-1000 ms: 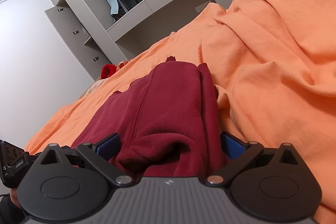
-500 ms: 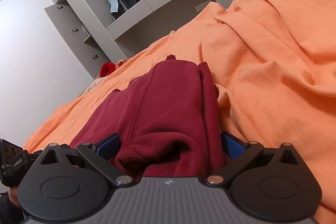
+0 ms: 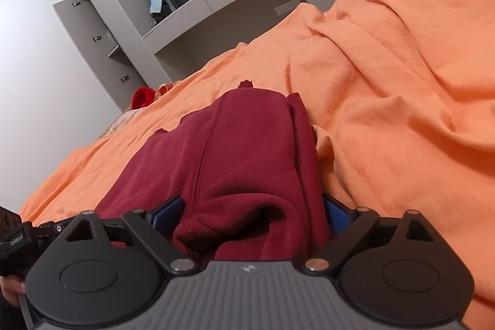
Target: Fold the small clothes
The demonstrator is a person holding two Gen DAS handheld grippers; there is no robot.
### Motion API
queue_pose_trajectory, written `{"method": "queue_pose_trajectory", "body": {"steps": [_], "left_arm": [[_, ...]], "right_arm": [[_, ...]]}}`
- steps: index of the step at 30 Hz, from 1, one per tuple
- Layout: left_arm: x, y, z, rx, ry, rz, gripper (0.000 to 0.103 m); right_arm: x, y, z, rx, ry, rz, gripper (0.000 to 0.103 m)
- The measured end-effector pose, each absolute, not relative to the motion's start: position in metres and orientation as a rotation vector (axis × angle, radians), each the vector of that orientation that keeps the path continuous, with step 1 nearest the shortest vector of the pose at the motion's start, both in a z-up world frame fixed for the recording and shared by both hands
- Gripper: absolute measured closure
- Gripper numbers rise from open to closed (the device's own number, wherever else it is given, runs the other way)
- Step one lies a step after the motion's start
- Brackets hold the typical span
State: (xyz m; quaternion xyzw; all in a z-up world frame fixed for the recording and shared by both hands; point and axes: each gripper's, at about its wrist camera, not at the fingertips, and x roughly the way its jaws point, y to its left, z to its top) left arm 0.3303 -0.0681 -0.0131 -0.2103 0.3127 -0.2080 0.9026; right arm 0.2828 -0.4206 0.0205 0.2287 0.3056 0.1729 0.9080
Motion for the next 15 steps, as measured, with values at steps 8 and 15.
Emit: {"method": "queue_pose_trajectory", "body": {"steps": [8,15], "left_arm": [[0.337,-0.073,-0.007,-0.409,0.7,-0.414,0.0],[0.353,-0.074,-0.001,-0.394,0.79,-0.424,0.001]], "right_arm": [[0.278,-0.418,0.022,0.467,0.622,0.348,0.021],[0.277,-0.415,0.021,0.455,0.613,0.344,0.022]]}}
